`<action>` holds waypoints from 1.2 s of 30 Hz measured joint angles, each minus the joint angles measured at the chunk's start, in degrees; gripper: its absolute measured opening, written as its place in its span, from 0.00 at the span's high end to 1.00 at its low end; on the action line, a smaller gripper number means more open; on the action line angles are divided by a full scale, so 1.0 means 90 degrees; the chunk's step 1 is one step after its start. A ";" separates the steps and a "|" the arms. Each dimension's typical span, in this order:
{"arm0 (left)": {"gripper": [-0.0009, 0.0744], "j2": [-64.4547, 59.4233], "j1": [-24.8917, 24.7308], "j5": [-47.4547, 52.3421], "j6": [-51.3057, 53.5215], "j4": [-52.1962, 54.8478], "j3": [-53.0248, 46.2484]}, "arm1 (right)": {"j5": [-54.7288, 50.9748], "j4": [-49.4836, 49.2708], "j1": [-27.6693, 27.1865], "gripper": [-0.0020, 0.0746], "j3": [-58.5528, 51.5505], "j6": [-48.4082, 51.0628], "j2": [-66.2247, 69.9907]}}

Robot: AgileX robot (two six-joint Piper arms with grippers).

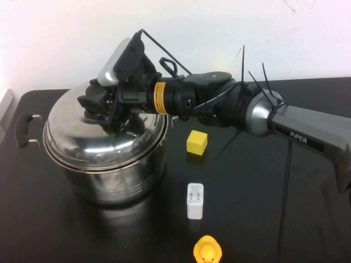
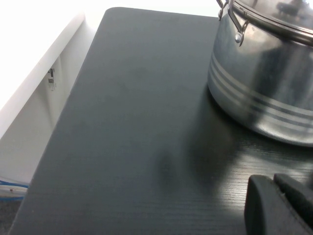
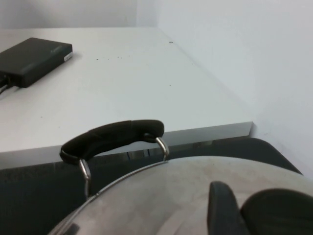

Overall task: Cover the pot
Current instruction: Place the pot lid on the pot

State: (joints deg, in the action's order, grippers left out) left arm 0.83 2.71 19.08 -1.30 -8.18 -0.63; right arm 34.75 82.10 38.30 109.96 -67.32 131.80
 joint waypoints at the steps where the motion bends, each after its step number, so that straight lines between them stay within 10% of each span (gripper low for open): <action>1: 0.99 0.0000 0.0000 0.0000 0.0000 0.0000 0.0000 | -0.0004 0.0013 0.0000 0.53 0.0000 -0.0013 0.0000; 36: 0.99 0.0000 0.0000 0.0000 0.0000 0.0000 0.0000 | 0.0083 0.0478 -0.0068 0.53 0.0000 -0.0484 0.0000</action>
State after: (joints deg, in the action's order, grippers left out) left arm 0.83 2.71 19.08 -1.30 -8.18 -0.63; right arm 35.49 86.40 37.69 109.96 -71.67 131.80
